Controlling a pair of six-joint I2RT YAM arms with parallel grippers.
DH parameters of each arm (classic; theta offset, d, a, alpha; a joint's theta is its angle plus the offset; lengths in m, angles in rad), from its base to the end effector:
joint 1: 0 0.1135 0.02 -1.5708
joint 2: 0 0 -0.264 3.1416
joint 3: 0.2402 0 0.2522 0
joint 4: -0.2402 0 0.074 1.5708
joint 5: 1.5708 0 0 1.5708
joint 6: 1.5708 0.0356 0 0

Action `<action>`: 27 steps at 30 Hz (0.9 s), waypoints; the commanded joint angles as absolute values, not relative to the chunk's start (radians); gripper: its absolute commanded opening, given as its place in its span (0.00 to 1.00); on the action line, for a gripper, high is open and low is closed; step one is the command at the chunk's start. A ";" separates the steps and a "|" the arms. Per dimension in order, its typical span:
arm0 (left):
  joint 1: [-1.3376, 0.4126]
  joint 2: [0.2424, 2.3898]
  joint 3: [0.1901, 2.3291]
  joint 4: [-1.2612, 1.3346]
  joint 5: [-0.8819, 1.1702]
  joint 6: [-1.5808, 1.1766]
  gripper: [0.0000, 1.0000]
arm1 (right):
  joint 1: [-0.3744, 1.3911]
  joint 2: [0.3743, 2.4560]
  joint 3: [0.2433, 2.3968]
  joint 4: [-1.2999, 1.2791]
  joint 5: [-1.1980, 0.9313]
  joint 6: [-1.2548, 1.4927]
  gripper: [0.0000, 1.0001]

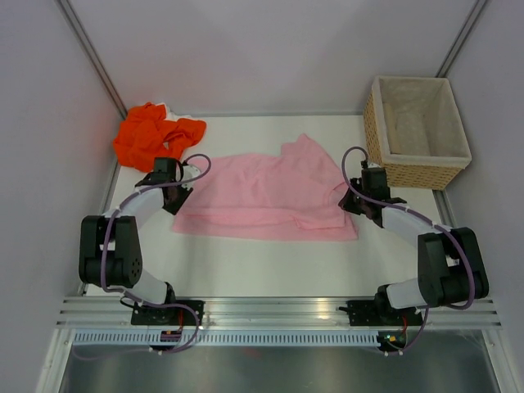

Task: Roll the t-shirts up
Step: Fold the tshirt

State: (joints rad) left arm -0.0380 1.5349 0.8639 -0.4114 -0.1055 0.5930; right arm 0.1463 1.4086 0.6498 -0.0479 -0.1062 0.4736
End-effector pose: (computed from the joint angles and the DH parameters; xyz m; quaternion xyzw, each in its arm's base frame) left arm 0.2909 -0.0073 0.1754 0.2886 0.9251 0.1153 0.2182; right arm 0.2686 0.0434 0.1700 0.1314 0.9174 0.1605 0.3395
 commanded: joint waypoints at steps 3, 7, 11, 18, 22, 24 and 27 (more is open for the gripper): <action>-0.009 1.514 0.950 -0.342 -0.140 0.482 0.47 | 0.141 1.430 0.725 -0.035 -0.048 0.426 0.30; -0.018 1.370 0.904 -0.393 0.056 0.492 0.45 | 0.143 1.385 0.735 -0.100 -0.006 0.417 0.40; -0.099 1.275 0.816 -0.434 0.109 0.587 0.36 | 0.141 1.278 0.718 -0.167 0.046 0.417 0.47; -0.117 1.448 0.798 -0.425 0.057 0.611 0.27 | 0.161 1.121 0.605 -0.193 -0.038 0.434 0.27; -0.117 1.514 0.859 -0.400 0.080 0.568 0.28 | 0.163 1.133 0.543 -0.066 -0.136 0.442 0.03; -0.117 1.538 0.883 -0.396 0.090 0.564 0.28 | 0.163 1.179 0.523 -0.019 -0.182 0.446 0.00; -0.117 1.600 0.913 -0.391 0.066 0.575 0.27 | 0.161 1.294 0.520 0.058 -0.212 0.454 0.00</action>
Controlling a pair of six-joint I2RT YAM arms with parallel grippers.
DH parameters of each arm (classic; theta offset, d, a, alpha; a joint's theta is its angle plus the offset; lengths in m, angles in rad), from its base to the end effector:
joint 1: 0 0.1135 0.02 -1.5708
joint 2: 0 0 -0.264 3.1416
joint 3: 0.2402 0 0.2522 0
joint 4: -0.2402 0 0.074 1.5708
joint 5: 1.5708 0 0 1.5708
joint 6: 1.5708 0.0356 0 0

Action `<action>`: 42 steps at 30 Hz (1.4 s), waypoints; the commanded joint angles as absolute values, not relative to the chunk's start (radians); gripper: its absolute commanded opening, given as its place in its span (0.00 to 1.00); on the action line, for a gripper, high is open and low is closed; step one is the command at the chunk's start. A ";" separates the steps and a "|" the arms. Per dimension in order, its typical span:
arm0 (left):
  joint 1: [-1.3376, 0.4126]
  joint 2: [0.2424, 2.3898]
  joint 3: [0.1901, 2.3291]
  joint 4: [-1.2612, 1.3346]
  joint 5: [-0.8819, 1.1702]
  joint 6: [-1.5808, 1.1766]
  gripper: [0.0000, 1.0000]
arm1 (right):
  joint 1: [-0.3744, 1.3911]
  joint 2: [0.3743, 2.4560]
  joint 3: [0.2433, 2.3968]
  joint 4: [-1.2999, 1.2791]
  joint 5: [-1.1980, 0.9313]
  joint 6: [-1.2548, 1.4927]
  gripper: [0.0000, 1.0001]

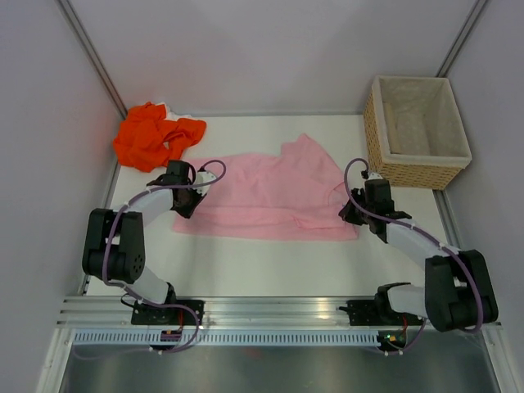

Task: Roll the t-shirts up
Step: Fold the tshirt

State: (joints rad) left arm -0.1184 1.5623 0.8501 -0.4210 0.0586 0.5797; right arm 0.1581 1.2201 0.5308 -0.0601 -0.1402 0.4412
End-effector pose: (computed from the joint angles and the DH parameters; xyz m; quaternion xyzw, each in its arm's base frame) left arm 0.2865 -0.0362 0.1636 0.3397 0.9147 0.0218 0.2178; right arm 0.2327 0.0421 0.1775 0.1014 0.9094 0.1789 0.3616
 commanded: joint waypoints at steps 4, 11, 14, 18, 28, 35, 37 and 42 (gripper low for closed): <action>-0.115 1.620 0.930 -0.384 0.067 0.565 0.28 | 0.161 1.382 0.545 0.078 -0.155 0.442 0.00; -0.103 1.672 0.951 -0.301 0.005 0.549 0.29 | 0.161 1.419 0.598 0.061 -0.092 0.402 0.00; -0.068 1.689 0.997 -0.326 -0.011 0.509 0.29 | 0.161 1.454 0.627 0.028 -0.066 0.387 0.00; -0.060 1.642 1.089 -0.477 0.129 0.446 0.40 | 0.160 1.431 0.679 -0.080 -0.037 0.387 0.02; 0.057 1.425 1.020 -0.607 0.146 0.390 0.75 | 0.156 1.198 0.646 -0.288 0.035 0.480 0.59; 0.133 1.564 0.937 -0.585 0.170 0.388 0.75 | 0.152 1.187 0.537 -0.235 -0.029 0.511 0.61; 0.133 1.588 0.940 -0.559 0.176 0.379 0.75 | 0.147 1.212 0.520 -0.215 -0.055 0.514 0.61; 0.133 1.643 0.934 -0.540 0.227 0.339 0.76 | 0.141 1.296 0.502 -0.163 -0.100 0.528 0.52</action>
State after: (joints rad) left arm 0.1333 1.6314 0.9306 -0.5709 0.1673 0.3943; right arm 0.1471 1.2556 0.5163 -0.2081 -0.0563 0.5018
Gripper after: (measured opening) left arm 0.756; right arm 0.538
